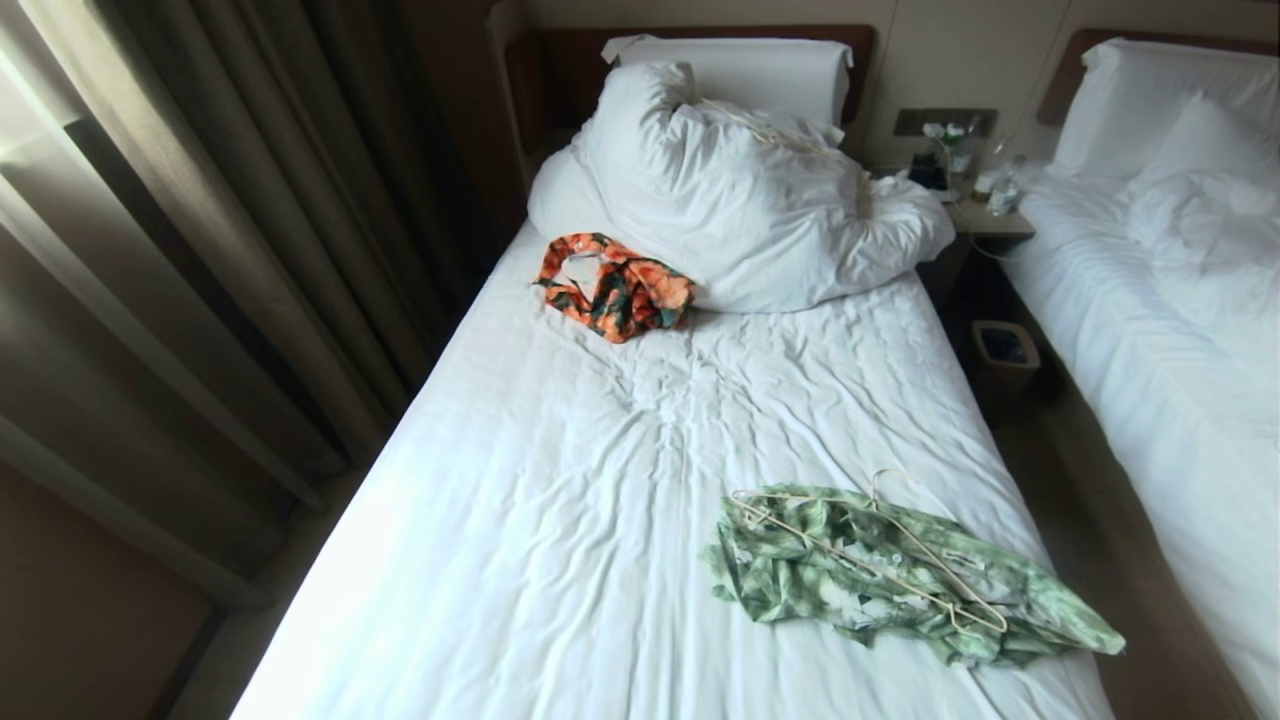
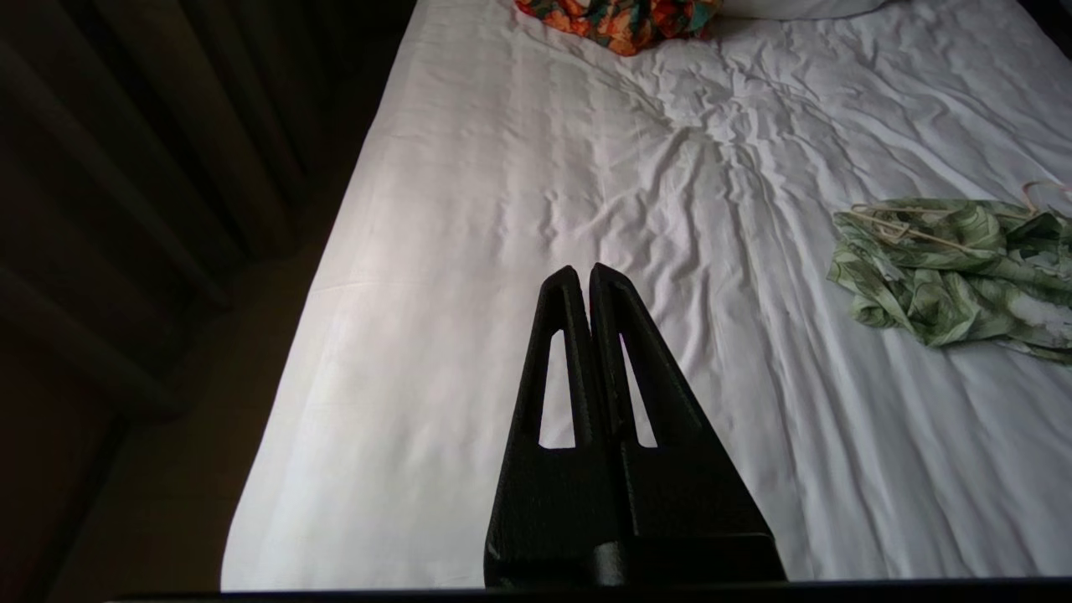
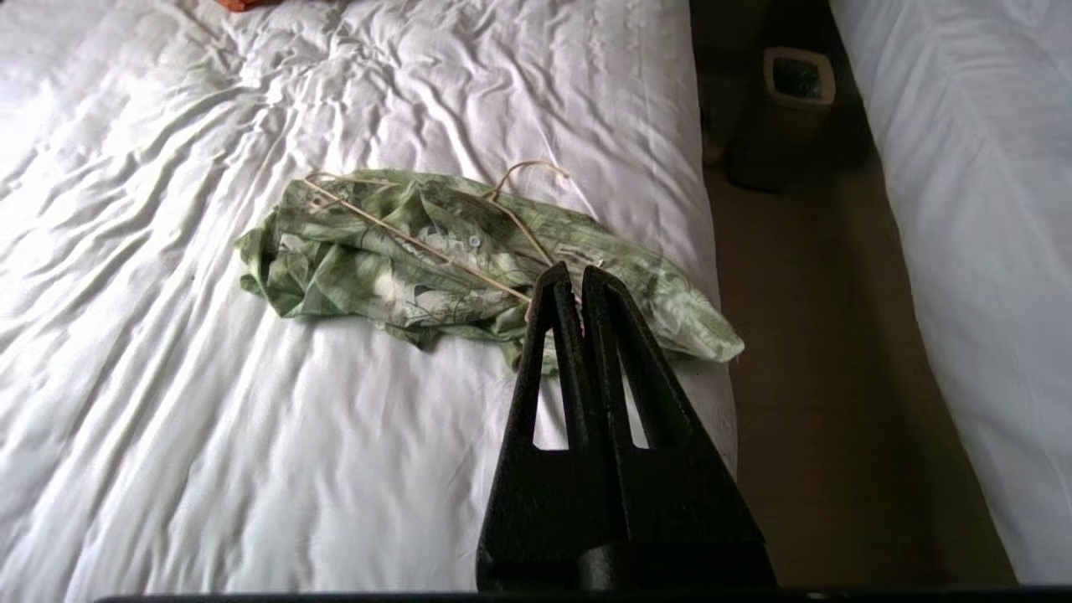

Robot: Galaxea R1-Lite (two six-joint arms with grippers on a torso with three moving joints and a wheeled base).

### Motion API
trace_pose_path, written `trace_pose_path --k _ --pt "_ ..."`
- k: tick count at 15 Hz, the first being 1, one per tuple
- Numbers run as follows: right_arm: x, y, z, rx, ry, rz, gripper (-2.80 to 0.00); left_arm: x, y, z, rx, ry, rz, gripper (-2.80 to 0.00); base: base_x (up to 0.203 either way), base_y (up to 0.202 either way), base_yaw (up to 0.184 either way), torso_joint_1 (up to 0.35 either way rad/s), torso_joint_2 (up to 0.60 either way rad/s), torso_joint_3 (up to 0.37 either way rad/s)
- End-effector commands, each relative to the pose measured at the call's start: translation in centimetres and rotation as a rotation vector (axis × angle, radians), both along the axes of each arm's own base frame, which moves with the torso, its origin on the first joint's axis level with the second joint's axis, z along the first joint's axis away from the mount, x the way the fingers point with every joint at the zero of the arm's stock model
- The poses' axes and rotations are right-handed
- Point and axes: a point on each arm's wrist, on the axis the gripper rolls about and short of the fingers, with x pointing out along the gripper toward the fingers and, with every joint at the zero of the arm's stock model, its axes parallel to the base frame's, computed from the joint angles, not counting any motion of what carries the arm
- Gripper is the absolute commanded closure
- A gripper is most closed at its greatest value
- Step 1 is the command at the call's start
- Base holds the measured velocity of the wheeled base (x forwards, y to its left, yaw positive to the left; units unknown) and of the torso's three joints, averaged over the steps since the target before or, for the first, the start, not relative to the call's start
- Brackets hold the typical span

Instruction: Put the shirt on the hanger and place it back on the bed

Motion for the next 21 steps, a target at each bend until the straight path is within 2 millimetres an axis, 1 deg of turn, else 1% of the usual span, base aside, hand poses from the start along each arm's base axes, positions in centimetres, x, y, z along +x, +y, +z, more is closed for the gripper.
trace_pose_path --k 1,21 --pt "0.04 0.0 -0.13 0.034 0.003 -0.001 0.0 0.0 0.0 0.0 0.0 0.0 0.001 0.0 0.0 0.0 0.0 0.0 0.0 0.0" --pt "0.04 -0.01 -0.13 0.041 0.003 -0.003 0.0 0.0 0.0 0.0 0.0 0.0 0.001 0.0 0.0 0.0 0.0 0.0 0.0 0.0"
